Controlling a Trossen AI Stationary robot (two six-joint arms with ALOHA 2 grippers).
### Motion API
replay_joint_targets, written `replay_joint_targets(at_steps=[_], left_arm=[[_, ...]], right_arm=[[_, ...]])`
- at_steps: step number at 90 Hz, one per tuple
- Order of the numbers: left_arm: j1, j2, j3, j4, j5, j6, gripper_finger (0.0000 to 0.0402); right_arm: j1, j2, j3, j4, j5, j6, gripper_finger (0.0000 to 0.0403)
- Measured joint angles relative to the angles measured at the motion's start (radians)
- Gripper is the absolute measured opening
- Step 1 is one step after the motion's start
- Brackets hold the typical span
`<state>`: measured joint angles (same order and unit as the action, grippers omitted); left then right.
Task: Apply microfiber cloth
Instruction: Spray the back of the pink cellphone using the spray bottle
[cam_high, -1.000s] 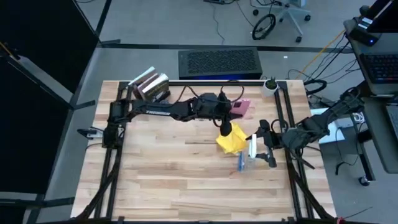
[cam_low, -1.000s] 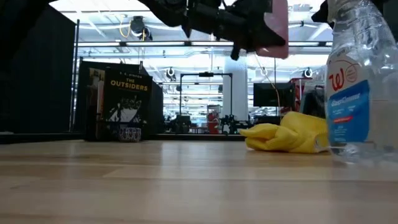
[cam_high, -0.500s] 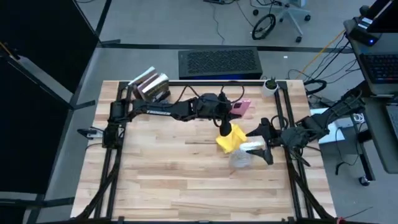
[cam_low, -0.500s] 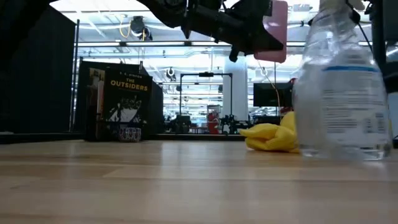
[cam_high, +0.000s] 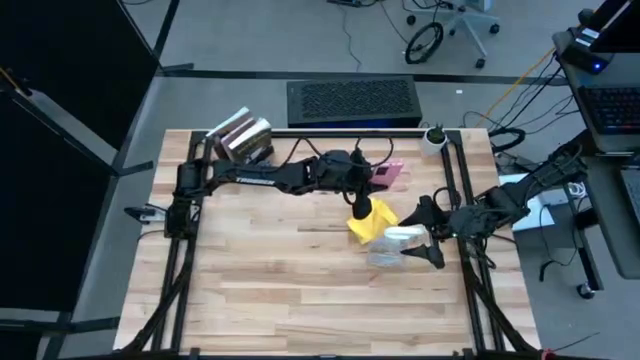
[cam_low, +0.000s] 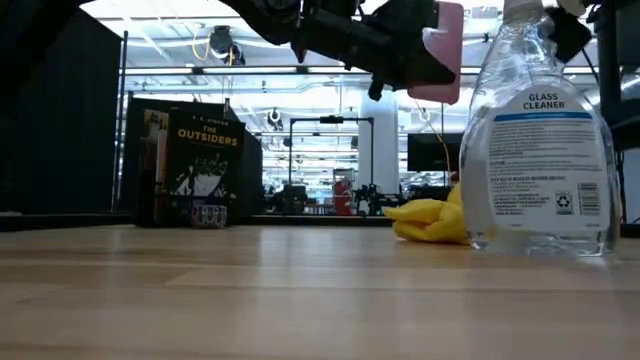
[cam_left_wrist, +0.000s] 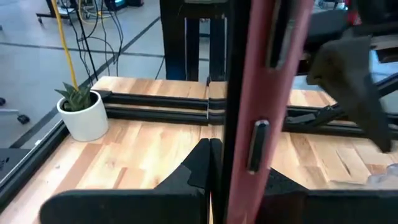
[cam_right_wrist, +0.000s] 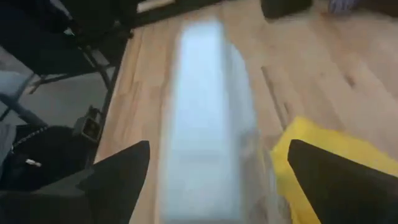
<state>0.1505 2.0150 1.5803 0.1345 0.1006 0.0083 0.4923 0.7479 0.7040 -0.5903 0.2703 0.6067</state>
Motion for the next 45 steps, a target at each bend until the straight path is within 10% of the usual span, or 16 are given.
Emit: replay_joint_targets(at_steps=[45], left_arm=[[-0.056, -0.054, -0.024, -0.324, 0.004, 0.084, 0.0013]], right_arm=[[0.031, 0.05, -0.079, -0.089, -0.007, 0.252, 0.0367]])
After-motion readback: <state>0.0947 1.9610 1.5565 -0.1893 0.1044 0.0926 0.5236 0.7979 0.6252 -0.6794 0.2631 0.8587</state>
